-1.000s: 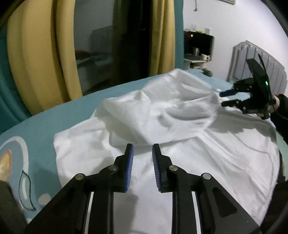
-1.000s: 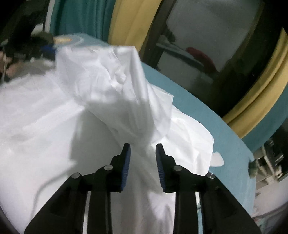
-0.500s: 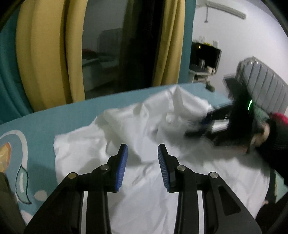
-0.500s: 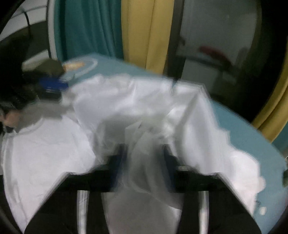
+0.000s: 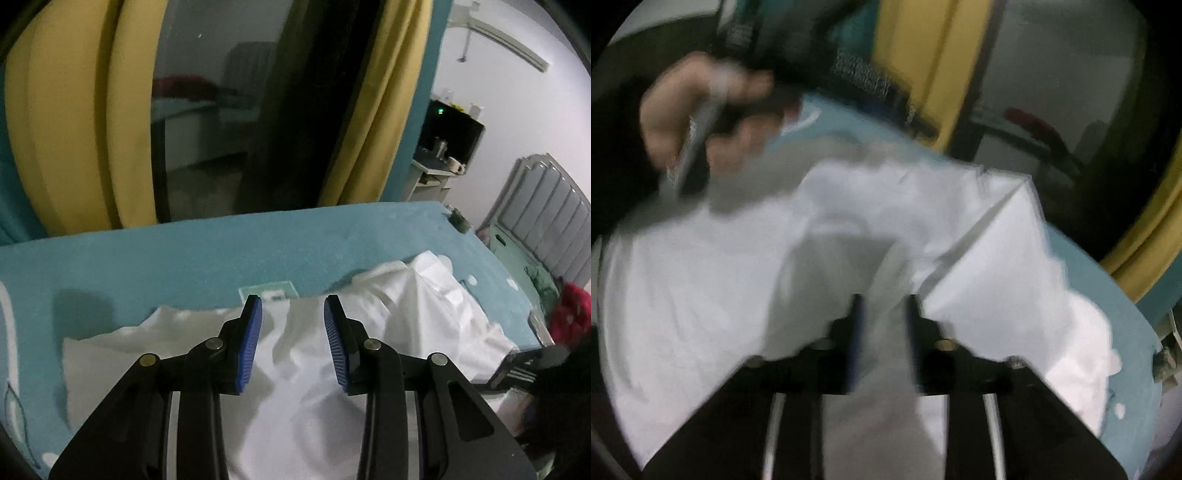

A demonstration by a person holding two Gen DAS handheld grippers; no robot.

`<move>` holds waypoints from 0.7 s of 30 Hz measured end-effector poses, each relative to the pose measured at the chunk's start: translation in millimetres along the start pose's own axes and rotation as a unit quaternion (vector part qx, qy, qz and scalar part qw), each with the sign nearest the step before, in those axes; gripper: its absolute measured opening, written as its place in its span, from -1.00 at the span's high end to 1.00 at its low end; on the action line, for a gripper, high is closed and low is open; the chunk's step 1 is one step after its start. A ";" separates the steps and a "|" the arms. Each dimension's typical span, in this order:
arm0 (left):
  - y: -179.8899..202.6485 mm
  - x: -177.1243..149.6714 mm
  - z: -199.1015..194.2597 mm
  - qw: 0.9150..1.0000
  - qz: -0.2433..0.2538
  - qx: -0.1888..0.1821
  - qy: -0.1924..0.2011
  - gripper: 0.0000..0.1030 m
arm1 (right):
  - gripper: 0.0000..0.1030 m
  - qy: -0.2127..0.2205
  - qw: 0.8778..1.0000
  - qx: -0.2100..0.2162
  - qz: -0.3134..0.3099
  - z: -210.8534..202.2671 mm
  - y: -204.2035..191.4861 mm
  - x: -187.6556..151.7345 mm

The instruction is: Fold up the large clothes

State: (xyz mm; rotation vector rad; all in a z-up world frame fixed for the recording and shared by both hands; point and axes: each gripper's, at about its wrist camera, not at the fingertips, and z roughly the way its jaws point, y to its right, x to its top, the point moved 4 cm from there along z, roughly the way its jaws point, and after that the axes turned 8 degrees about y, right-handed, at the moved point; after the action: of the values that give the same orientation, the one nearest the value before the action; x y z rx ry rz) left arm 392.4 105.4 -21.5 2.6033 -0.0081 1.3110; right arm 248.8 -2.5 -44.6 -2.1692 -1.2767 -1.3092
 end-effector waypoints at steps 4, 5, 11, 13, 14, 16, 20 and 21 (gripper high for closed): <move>-6.9 -4.3 18.9 1.000 -0.013 0.015 -0.024 0.28 | -0.13 0.040 0.993 -0.086 0.070 7.8 58.8 40.7; -8.3 -8.0 20.3 0.999 -0.013 0.016 -0.030 0.28 | -0.13 0.040 0.990 -0.105 0.085 14.0 72.4 46.7; -18.3 -37.2 14.8 0.998 -0.003 0.018 -0.061 0.28 | -0.13 -0.049 0.979 -0.114 0.160 83.3 115.0 47.1; -23.0 -46.0 8.2 0.998 0.007 0.028 -0.063 0.28 | -0.13 -0.076 0.983 -0.072 0.152 93.0 96.5 31.1; -25.9 -48.7 3.7 0.998 0.007 0.032 -0.060 0.28 | -0.13 -0.083 0.986 -0.058 0.129 93.9 81.8 25.0; -31.9 -53.9 -6.3 0.998 0.003 0.029 -0.056 0.28 | -0.13 -0.091 0.991 -0.063 0.071 90.2 56.9 13.1; -37.4 -60.4 -22.5 0.998 0.010 0.028 -0.050 0.28 | -0.13 -0.093 0.989 -0.107 -0.029 81.4 22.7 -9.7; -38.4 -62.3 -25.8 0.998 0.014 0.026 -0.051 0.28 | -0.13 -0.090 0.989 -0.114 -0.039 78.3 19.3 -15.3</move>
State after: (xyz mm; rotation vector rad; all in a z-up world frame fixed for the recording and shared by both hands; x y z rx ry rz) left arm 338.6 142.1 -63.8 2.7209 -0.0266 1.2005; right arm 305.0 28.3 -96.0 -2.4678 -1.3472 -1.3754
